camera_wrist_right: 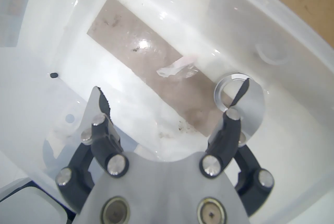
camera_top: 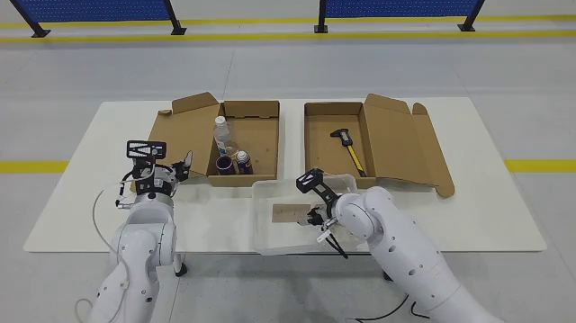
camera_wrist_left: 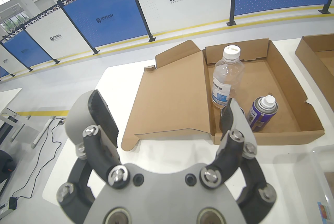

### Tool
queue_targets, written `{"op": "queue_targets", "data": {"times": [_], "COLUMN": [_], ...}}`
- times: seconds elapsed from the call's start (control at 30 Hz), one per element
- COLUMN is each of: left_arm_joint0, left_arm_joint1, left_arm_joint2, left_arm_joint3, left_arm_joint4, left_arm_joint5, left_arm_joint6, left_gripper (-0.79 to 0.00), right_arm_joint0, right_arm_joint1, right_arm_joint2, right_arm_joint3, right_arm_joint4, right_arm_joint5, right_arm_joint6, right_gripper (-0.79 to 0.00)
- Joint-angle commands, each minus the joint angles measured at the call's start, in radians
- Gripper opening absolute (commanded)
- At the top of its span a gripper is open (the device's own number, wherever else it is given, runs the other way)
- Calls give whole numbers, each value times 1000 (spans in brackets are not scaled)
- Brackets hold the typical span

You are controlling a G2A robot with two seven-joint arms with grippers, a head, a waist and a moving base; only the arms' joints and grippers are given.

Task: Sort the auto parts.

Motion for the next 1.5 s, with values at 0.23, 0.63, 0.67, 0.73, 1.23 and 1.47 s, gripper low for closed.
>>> {"op": "queue_targets", "data": {"times": [0.23,0.63,0.67,0.73,1.23,1.47], "left_arm_joint0": [0,0,0,0,0,0], "left_arm_joint1": [0,0,0,0,0,0], "left_arm_joint2": [0,0,0,0,0,0], "left_arm_joint3": [0,0,0,0,0,0], "left_arm_joint4": [0,0,0,0,0,0], "left_arm_joint5": [0,0,0,0,0,0], "left_arm_joint6": [0,0,0,0,0,0], "left_gripper": [0,0,0,0,0,0], "right_arm_joint0": [34,17,12,1,-40,-21], "right_arm_joint1": [-15,-20,-19,-18,-11,-6], "right_arm_joint2": [-34,-40,-37,-35,-22,1], "right_arm_joint3": [60,42,34,15,-91,-51], "right_arm_joint4": [7,36,40,45,89,62], "right_arm_joint5": [-5,-9,-6,-5,-5,3], "right_arm_joint6": [-1,8,11,18,51,54], "right_gripper": [0,0,0,0,0,0]}}
